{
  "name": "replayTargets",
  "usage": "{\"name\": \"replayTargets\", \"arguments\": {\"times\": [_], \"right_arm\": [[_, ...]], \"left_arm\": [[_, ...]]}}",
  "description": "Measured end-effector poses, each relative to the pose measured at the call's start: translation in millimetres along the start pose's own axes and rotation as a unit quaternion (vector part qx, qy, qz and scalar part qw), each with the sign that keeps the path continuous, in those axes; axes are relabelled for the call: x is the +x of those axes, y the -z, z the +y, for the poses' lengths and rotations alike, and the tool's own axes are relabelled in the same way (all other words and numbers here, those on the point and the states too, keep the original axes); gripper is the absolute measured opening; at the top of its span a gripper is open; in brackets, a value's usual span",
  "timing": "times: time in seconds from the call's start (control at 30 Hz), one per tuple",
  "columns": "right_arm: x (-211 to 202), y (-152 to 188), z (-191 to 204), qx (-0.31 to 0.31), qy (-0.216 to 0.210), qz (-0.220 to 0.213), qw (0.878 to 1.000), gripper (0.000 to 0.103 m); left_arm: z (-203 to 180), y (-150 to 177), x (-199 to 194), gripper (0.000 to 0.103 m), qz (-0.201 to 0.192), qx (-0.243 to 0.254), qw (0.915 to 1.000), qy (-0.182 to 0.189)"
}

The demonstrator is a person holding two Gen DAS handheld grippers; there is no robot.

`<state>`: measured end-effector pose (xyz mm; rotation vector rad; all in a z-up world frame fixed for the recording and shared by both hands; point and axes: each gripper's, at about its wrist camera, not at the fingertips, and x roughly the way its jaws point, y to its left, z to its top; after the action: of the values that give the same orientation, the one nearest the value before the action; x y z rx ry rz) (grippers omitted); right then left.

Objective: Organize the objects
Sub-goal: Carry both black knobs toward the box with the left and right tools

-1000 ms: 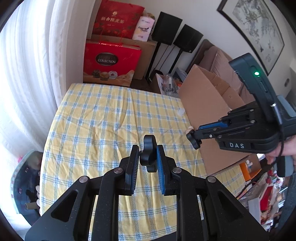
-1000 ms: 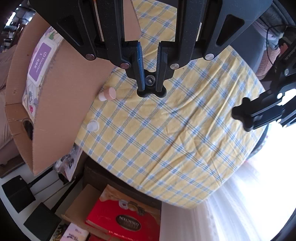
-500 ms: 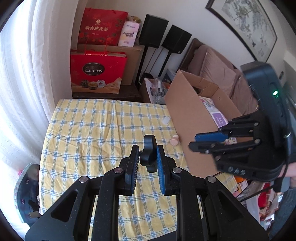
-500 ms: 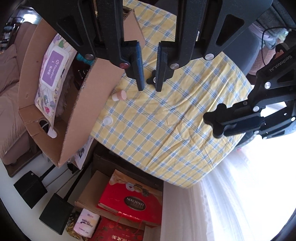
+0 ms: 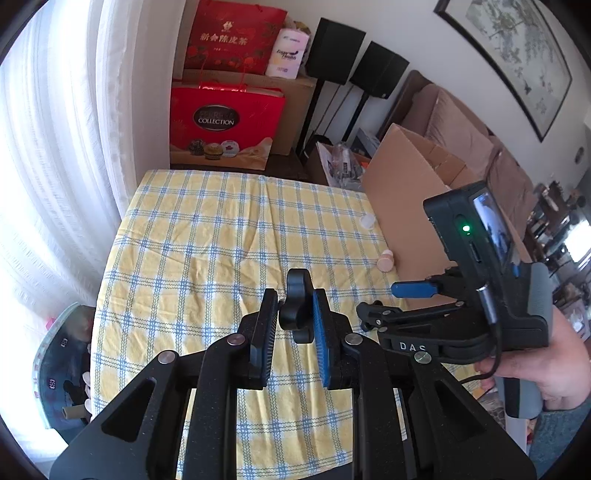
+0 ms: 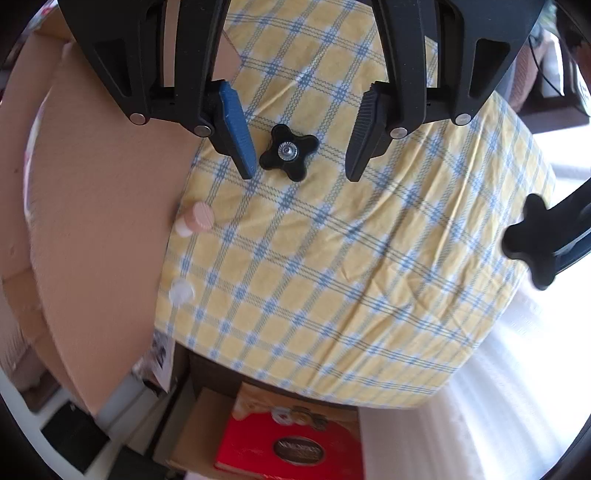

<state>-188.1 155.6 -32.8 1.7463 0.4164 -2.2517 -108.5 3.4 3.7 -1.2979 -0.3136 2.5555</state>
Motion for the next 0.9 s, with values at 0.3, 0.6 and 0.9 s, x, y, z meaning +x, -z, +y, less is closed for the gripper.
{"name": "replayTargets", "arguments": {"times": [0.3,0.6,0.9], "right_arm": [[29.7,5.2,3.8,-0.005,0.019,0.031,0.999,0.060],[29.8,8.7,8.3,-0.017,-0.018,0.018,1.000,0.036],[-5.6,9.6,19.1,-0.040,-0.021,-0.020,0.999,0.036]], "left_arm": [[1.5,4.5,3.8,0.017,0.004,-0.005,0.9999,0.014],[1.9,6.3,6.3,0.017,0.009,-0.010,0.9997,0.023],[-6.1,-1.3,3.1,0.017,0.007,-0.005,0.9995,0.030]]}}
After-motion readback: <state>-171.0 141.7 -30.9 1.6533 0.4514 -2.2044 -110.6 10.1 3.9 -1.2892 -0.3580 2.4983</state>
